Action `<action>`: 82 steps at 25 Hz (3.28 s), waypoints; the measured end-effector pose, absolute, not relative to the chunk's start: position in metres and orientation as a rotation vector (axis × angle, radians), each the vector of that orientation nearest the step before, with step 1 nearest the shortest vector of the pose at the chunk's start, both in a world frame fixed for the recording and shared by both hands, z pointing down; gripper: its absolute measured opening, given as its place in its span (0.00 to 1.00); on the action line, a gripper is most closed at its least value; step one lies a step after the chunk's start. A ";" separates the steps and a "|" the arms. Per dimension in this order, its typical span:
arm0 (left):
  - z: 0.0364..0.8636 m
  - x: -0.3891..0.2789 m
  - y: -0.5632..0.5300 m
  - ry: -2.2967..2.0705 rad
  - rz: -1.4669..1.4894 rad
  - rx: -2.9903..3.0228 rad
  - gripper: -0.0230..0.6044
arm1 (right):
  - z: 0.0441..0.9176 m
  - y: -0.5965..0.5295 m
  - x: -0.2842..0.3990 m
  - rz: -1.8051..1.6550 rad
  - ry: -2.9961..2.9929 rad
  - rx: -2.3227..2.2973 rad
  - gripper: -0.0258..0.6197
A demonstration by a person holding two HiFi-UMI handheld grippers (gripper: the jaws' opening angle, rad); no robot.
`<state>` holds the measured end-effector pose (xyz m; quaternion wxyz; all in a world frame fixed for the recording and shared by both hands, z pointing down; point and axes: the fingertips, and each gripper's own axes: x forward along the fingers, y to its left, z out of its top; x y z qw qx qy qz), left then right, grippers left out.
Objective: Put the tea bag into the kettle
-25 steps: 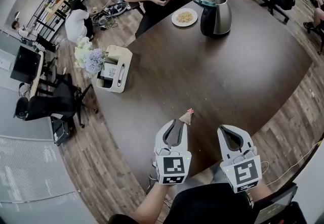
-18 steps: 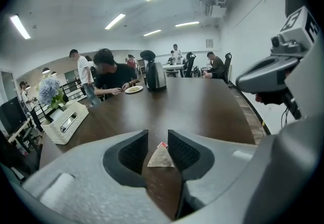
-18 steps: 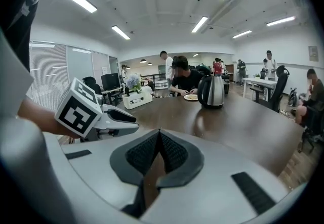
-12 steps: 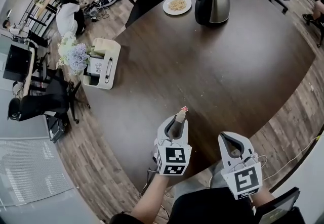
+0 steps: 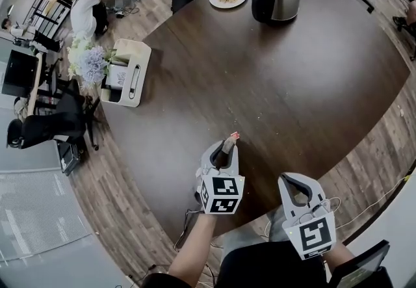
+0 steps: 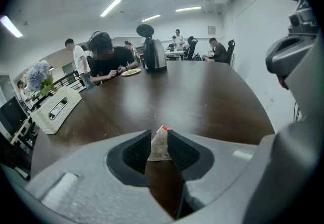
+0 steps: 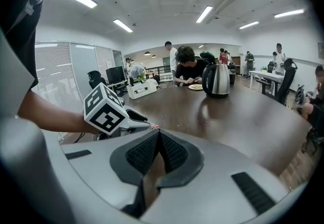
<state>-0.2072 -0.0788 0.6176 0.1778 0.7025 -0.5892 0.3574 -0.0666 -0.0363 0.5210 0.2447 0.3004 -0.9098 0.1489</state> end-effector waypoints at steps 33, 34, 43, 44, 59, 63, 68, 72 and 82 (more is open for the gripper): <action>0.536 -0.218 -0.057 -1.800 0.894 2.064 0.05 | 0.482 -0.014 -0.075 0.426 -2.507 0.942 0.04; 0.525 -0.216 -0.054 -1.802 0.860 2.084 0.05 | 0.477 -0.010 -0.075 0.429 -2.508 0.968 0.04; 0.420 -0.177 -0.005 -1.819 0.570 2.325 0.05 | 0.443 0.039 -0.062 0.419 -2.466 1.119 0.04; 0.412 -0.176 0.001 -1.811 0.544 2.345 0.05 | 0.440 0.044 -0.060 0.418 -2.460 1.138 0.04; 0.340 -0.150 0.069 -1.675 0.294 2.599 0.05 | 0.388 0.093 0.033 0.346 -2.304 1.617 0.04; 0.330 -0.139 0.074 -1.649 0.246 2.637 0.05 | 0.385 0.104 0.056 0.335 -2.253 1.699 0.04; 0.314 -0.121 0.080 -1.640 0.201 2.665 0.05 | 0.375 0.107 0.084 0.321 -2.230 1.760 0.04; 0.309 -0.107 0.073 -1.668 0.191 2.669 0.05 | 0.378 0.096 0.102 0.332 -2.240 1.763 0.04; 0.291 -0.048 0.025 -1.887 0.281 2.570 0.05 | 0.385 0.019 0.157 0.316 -2.377 1.573 0.04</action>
